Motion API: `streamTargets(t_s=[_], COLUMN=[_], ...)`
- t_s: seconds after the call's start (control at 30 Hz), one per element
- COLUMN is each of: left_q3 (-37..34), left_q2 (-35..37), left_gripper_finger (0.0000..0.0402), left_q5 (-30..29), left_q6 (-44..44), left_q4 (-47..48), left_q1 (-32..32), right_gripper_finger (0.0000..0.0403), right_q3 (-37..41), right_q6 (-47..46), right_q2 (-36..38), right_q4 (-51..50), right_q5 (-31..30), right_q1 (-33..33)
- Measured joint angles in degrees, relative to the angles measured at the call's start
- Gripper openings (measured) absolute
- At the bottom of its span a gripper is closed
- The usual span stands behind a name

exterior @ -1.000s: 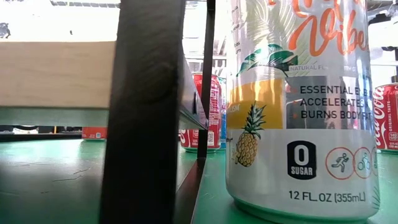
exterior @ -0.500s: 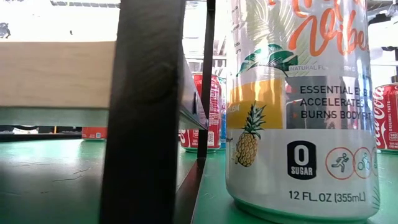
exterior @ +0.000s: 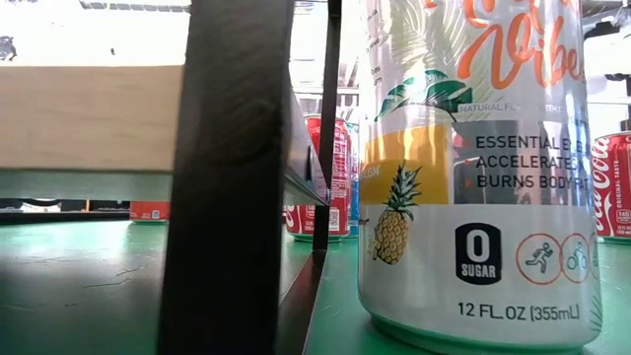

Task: Place canned beverage on shelf
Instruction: Put the bottom left orange soda can on the shelf

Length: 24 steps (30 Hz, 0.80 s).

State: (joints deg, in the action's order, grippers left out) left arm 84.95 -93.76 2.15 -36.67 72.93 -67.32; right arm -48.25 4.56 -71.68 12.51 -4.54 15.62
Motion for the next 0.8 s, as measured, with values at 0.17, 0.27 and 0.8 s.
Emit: streamTargets(t_s=[0.17,0.27,0.8], left_q3=[0.0,0.3,5.2], left_q2=[0.0,0.0,0.0], left_gripper_finger=[0.0339,0.0339,0.0339], left_q5=[1.2,2.1,9.3], left_q6=[-0.2,-0.4,-5.6], left_q4=[0.2,1.6,10.2], left_q1=[0.1,0.1,3.2], right_gripper_finger=[0.0030,0.0030,0.0030], right_q3=[0.0,0.0,0.0], right_q6=[0.0,0.0,0.0], right_q2=[0.0,0.0,0.0], right_q4=[0.0,0.0,0.4], right_q5=[0.0,0.0,0.0], right_q1=[0.0,0.0,0.0])
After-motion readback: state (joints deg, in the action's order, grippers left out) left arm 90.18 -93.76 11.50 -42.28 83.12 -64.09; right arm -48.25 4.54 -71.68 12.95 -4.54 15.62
